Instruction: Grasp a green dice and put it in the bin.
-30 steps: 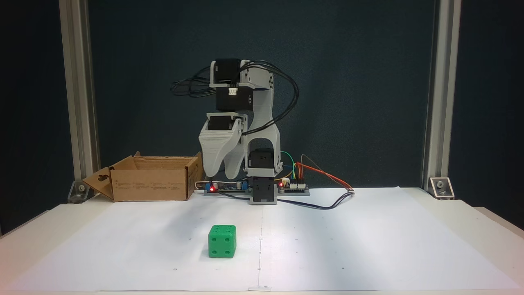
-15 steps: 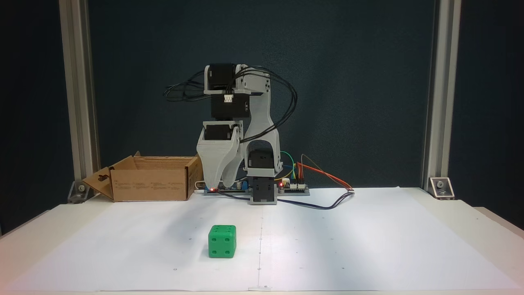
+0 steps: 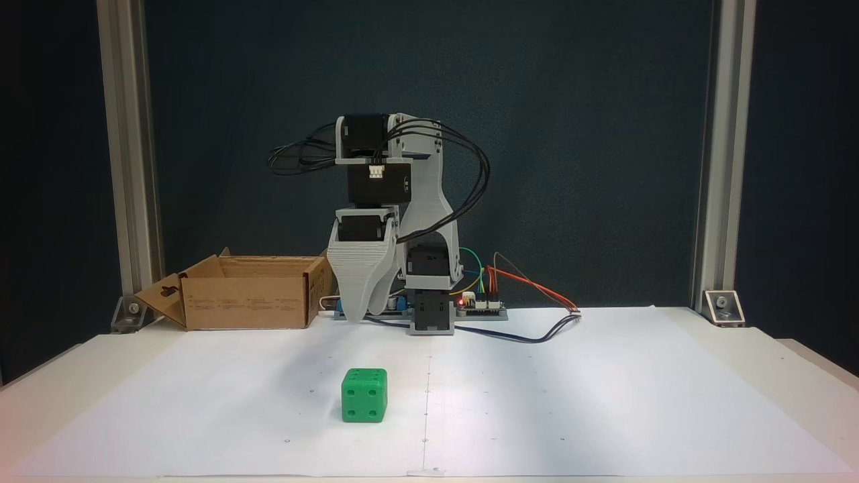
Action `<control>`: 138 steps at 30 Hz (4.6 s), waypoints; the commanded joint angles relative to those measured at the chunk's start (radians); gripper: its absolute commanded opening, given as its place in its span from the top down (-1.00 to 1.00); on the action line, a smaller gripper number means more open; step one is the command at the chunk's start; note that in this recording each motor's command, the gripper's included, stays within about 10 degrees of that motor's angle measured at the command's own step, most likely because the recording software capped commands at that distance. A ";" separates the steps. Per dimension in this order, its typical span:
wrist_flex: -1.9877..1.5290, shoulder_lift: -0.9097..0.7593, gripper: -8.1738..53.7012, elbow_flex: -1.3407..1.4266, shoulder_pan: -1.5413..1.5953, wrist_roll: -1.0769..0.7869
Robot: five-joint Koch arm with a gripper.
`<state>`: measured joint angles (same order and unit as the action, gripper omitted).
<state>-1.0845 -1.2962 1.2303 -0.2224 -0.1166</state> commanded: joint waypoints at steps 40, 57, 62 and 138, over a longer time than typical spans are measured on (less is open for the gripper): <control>0.118 0.195 -0.69 -0.060 0.029 -0.078; 0.202 0.210 -0.66 0.037 0.028 -0.112; 0.239 0.216 -0.66 0.075 0.025 -0.124; -0.044 -0.407 0.36 0.110 -1.135 -0.337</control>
<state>-1.1259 -1.6644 1.3698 -1.2947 -0.3574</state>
